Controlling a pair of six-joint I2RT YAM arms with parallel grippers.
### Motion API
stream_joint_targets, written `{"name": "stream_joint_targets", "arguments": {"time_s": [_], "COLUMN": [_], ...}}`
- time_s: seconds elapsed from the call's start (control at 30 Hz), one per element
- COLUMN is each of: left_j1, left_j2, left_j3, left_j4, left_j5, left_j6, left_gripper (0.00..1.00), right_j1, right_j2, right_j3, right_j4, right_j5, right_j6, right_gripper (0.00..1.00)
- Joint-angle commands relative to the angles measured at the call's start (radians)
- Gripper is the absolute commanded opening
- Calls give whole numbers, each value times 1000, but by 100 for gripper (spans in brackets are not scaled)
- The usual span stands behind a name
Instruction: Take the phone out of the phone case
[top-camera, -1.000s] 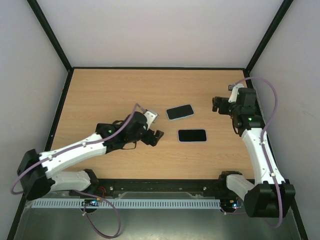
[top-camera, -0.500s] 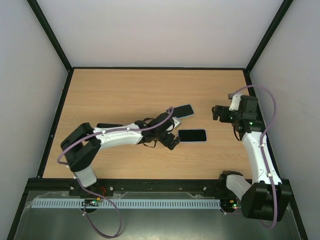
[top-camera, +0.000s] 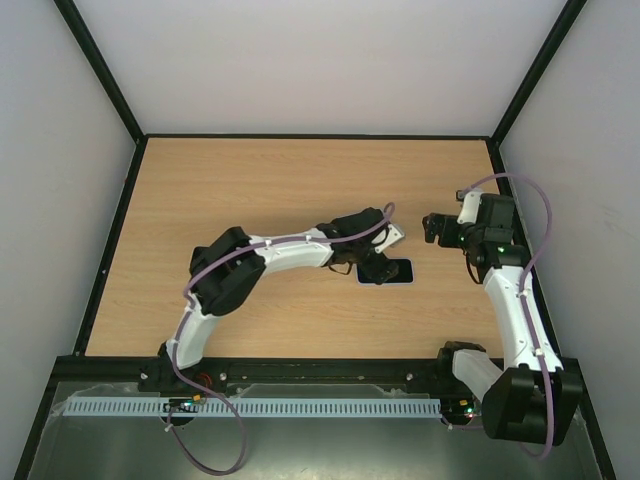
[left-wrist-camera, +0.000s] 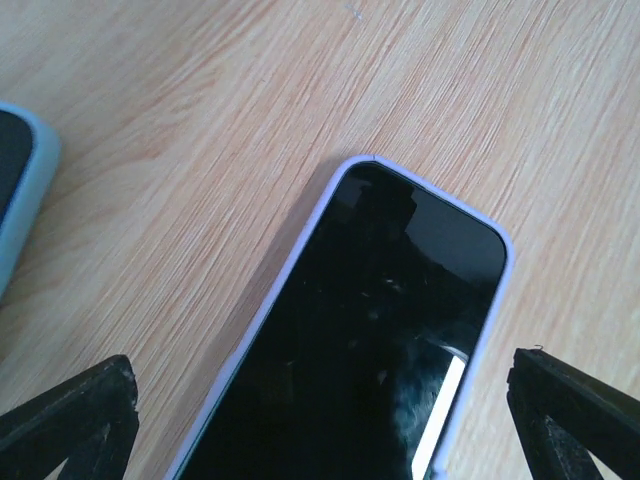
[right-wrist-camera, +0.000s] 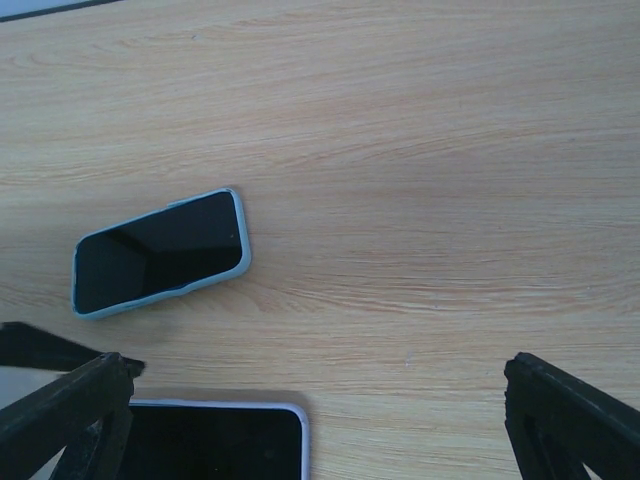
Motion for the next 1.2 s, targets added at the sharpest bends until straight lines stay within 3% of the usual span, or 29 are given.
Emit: {"name": "stream_joint_targets", "arguments": {"time_s": [0.0,0.33,0.6,0.67,0.77,0.9,1.07,1.17], "left_j1": [5,4,-36,-49,-51,-51,-48,-28], "left_j2": [92,160,32,-22,-162,-412,-662,-753], "left_j3": [97,148,19,-24,-106,-260,-417,-433], "left_j4": [-65,-134,-128,-105,-68,-76,-180,-273], "left_j5": [54,70,106,26,-159,-355,-430,-454], "left_j6": [39,58,53,18,-62,-194,-317,-317], "left_gripper": [100,100,100,100,100,100,100,100], "right_j1": [-3,-3,-3,-3,-3,-2,10,65], "right_j2": [-34,-47,-48,-50,-13,89,143,183], "right_j3": [-7,-8,-7,-5,29,154,149,136], "right_j4": [22,18,20,26,-27,-249,-356,-351], "right_j5": [-4,-9,-6,-19,-108,-216,-179,-110], "right_j6": [1,1,-7,-23,-151,-478,-820,-903], "right_gripper": [98,98,98,98,98,98,98,98]}}
